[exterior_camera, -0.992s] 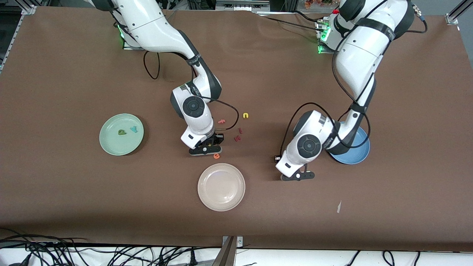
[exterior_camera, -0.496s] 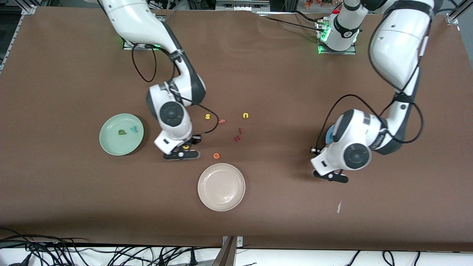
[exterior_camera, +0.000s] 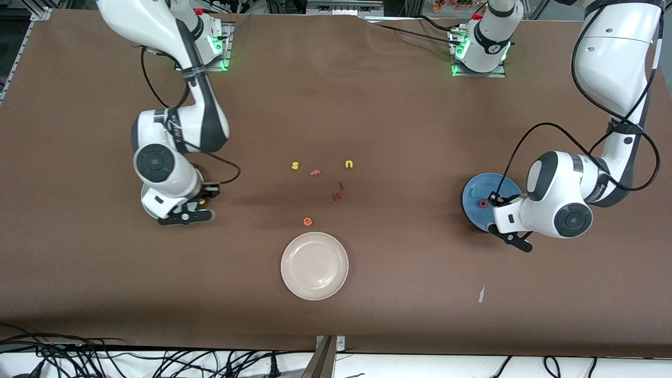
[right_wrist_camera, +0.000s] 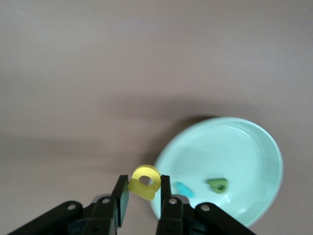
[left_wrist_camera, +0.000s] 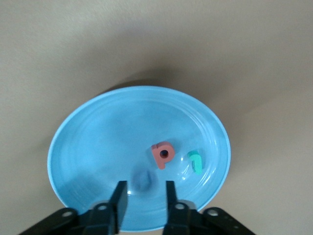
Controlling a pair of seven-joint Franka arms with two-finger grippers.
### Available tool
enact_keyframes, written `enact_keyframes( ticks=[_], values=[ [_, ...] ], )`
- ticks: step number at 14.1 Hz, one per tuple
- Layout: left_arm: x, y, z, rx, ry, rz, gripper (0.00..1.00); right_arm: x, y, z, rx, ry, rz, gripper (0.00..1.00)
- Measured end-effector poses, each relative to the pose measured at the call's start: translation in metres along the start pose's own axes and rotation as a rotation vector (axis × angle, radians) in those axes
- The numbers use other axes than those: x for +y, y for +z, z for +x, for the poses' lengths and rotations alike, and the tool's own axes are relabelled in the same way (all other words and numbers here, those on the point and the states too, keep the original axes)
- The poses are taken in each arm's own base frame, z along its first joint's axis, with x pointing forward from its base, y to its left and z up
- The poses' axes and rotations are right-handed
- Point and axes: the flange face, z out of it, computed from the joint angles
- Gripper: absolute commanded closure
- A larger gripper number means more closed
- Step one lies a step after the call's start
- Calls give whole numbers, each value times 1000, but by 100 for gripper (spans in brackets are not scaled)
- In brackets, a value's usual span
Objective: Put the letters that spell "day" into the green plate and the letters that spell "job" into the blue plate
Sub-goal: 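Place the yellow letter on the green plate while the left gripper places the o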
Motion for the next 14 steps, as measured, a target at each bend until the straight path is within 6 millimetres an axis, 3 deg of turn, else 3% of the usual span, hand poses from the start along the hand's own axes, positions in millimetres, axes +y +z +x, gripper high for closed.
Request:
enact_keyframes(
  ticks=[3, 6, 8, 10, 11, 12, 14],
  values=[
    [8, -13, 3, 21, 18, 11, 0, 43, 39, -25, -42, 17, -12, 92],
    [13, -52, -1, 42, -13, 30, 0, 104, 57, -45, -55, 17, -13, 91],
    [13, -76, -8, 32, -71, 31, 0, 139, 74, -55, -37, 30, 27, 83],
    [14, -98, -19, 7, -166, 28, 0, 149, 91, -63, -39, 35, 57, 43],
    [16, -110, -25, 1, -220, 29, 0, 148, 95, -63, -42, 39, 61, 9],
    [18, -124, -32, -2, -268, 33, 0, 145, 96, -63, -43, 37, 63, 1],
    [24, -157, -50, 23, -316, 52, 0, 139, 94, -60, -38, 27, 67, 0]
  ],
)
